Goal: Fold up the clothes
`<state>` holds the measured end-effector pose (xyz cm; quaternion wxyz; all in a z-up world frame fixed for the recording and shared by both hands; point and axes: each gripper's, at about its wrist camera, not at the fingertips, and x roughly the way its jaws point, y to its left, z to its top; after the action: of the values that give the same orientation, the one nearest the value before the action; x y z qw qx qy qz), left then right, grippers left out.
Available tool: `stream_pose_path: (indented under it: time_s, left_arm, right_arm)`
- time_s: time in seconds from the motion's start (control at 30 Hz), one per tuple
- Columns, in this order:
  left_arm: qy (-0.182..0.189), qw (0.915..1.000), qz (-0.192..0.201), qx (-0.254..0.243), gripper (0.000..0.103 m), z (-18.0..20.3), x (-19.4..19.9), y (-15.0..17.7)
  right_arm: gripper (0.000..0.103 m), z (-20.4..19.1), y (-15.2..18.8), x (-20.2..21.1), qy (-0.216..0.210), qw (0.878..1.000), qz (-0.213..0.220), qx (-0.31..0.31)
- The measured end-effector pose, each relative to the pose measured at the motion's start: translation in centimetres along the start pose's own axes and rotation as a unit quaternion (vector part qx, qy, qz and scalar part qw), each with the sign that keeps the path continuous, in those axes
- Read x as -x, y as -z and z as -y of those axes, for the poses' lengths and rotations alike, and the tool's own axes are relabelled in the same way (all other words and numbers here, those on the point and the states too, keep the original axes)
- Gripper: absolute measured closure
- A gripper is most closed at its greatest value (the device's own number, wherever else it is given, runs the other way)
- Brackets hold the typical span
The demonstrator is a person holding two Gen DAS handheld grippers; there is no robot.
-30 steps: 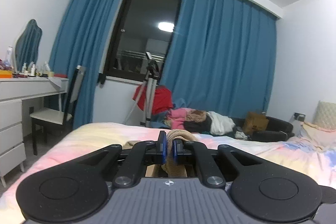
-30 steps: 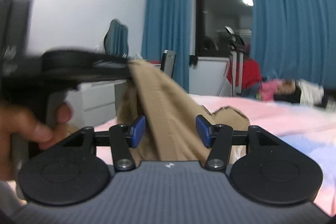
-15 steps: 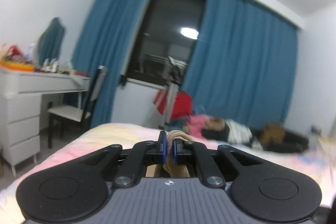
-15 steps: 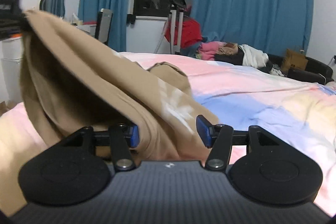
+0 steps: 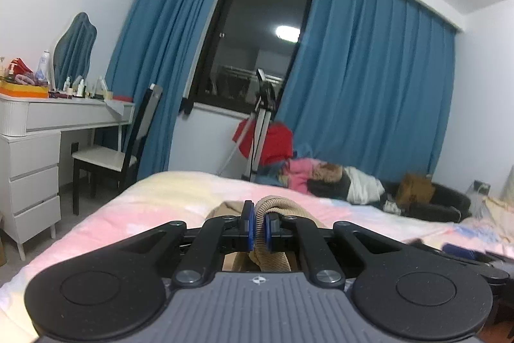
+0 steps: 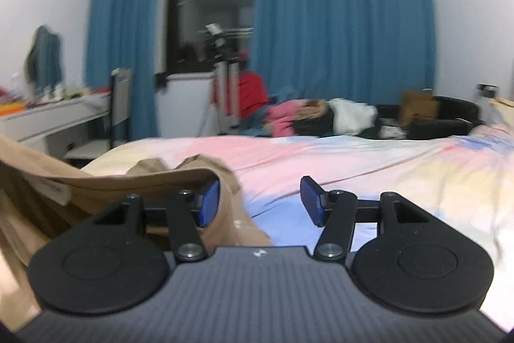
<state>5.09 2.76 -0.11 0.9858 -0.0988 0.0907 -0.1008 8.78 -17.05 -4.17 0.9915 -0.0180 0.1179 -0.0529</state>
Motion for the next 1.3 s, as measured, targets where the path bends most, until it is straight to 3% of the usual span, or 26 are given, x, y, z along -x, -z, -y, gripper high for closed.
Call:
stream_pose_path:
  time_s: [0.1,0.27,0.33,0.4,0.47,0.6,0.7,0.77,0.83,0.97,1.07,1.17,1.27,1.3]
  left_arm:
    - [-0.002,1.0000,0.001,-0.001,0.096,0.0,-0.1,0.2]
    - [-0.004,1.0000,0.001,-0.006,0.096,0.1,-0.1,0.4]
    - [-0.008,0.9999,-0.002,-0.010,0.096,0.5,-0.1,0.6]
    - [-0.012,0.9998,-0.005,-0.015,0.095,0.7,-0.3,0.8]
    - [-0.017,0.9996,-0.007,-0.021,0.094,0.8,-0.5,0.9]
    - [-0.019,0.9989,-0.021,-0.037,0.076,1.5,-0.9,1.7]
    - [-0.018,0.9965,-0.039,-0.072,0.065,2.8,-1.4,2.9]
    - [-0.041,0.9889,-0.029,-0.140,0.054,4.3,-1.8,4.4]
    - [-0.063,0.9755,-0.040,-0.207,0.053,5.7,-2.6,6.1]
    - [-0.087,0.9586,-0.092,-0.255,0.053,7.1,-3.7,8.4]
    - [-0.099,0.9633,-0.115,-0.221,0.052,6.2,-4.2,8.6]
    - [-0.113,0.9748,-0.104,-0.162,0.054,4.7,-4.1,7.6]
    - [-0.108,0.9855,-0.078,-0.106,0.074,3.2,-3.8,6.3]
    - [-0.105,0.9878,-0.068,-0.093,0.085,2.9,-3.8,5.7]
  right_arm:
    - [0.047,-2.5,0.6,-0.2,-0.034,0.994,-0.023,0.100]
    - [0.052,-5.8,2.4,-0.3,-0.090,0.973,-0.069,0.203]
    - [0.064,-6.4,2.6,-0.4,-0.097,0.967,-0.077,0.223]
    - [0.090,-6.1,2.0,-0.3,-0.079,0.974,-0.070,0.200]
    - [0.092,-5.0,1.3,-0.1,-0.057,0.983,-0.055,0.167]
    - [0.095,-1.8,0.0,0.1,-0.013,0.996,-0.026,0.078]
    - [0.096,0.3,-0.6,0.5,0.012,1.000,-0.010,0.013]
    - [0.096,1.3,-0.7,0.6,0.028,1.000,0.002,-0.011]
    - [0.096,2.2,-0.7,0.6,0.041,0.998,0.012,-0.036]
    - [0.096,3.7,-0.7,0.8,0.066,0.995,0.032,-0.073]
    - [0.096,4.4,-0.5,0.6,0.073,0.994,0.027,-0.081]
    - [0.095,3.9,0.3,-0.3,0.081,0.996,0.002,-0.047]
    - [0.094,2.5,1.2,-1.0,0.084,0.996,-0.006,0.001]
    - [0.094,2.1,1.2,-1.0,0.083,0.996,0.002,0.005]
